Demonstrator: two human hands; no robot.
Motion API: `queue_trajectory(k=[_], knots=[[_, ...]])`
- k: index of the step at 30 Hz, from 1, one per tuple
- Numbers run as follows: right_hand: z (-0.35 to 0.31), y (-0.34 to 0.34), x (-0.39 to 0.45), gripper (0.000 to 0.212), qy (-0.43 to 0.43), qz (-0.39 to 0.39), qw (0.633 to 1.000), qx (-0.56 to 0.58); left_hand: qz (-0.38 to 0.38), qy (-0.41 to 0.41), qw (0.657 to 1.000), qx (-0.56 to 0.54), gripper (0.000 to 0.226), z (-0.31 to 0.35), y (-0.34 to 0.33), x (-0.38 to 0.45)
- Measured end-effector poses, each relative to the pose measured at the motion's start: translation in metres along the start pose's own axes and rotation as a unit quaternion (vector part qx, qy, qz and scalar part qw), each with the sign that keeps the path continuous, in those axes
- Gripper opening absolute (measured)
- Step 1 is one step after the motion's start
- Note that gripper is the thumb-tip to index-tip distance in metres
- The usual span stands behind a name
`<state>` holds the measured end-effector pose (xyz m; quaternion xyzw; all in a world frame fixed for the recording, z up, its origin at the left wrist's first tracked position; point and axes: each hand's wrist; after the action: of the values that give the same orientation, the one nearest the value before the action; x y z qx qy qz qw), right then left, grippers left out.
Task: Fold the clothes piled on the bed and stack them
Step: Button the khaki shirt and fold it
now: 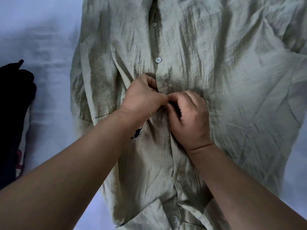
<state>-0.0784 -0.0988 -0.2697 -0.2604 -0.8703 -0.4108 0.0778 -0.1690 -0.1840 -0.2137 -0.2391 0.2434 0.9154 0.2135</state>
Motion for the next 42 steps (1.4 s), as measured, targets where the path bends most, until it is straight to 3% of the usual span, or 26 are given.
queue_trajectory(k=[6, 14, 24, 30, 37, 42], knots=[[0.000, 0.000, -0.001, 0.018, 0.013, 0.000, 1.000, -0.016, 0.002, -0.002, 1.000, 0.031, 0.038, 0.001, -0.002, 0.001], [0.000, 0.000, -0.002, 0.018, 0.017, -0.015, 0.999, -0.036, 0.054, -0.061, 0.994, 0.076, 0.032, -0.004, -0.007, 0.002], [-0.002, -0.001, -0.002, 0.014, 0.015, 0.003, 0.999, -0.034, -0.037, -0.073, 0.995, 0.049, 0.034, -0.005, 0.008, 0.001], [-0.004, 0.001, -0.002, 0.006, 0.010, 0.011, 1.000, -0.015, 0.036, 0.014, 0.999, -0.032, 0.031, -0.002, -0.003, 0.003], [-0.002, -0.003, -0.002, 0.018, -0.006, 0.039, 0.996, -0.082, 0.013, 0.007, 0.997, -0.075, 0.031, -0.003, 0.000, -0.001], [-0.004, -0.004, -0.002, 0.024, -0.020, 0.031, 0.995, -0.097, -0.004, 0.089, 0.989, -0.116, 0.016, 0.014, 0.002, 0.004]])
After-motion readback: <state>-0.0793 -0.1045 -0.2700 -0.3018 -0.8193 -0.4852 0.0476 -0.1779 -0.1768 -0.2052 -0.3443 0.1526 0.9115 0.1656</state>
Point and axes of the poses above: each hand's wrist, its own x-axis towards the middle knuckle, its own y-axis out of the back of the hand, z = x × y, and after that the axes turned 2 degrees about -y, right-handed
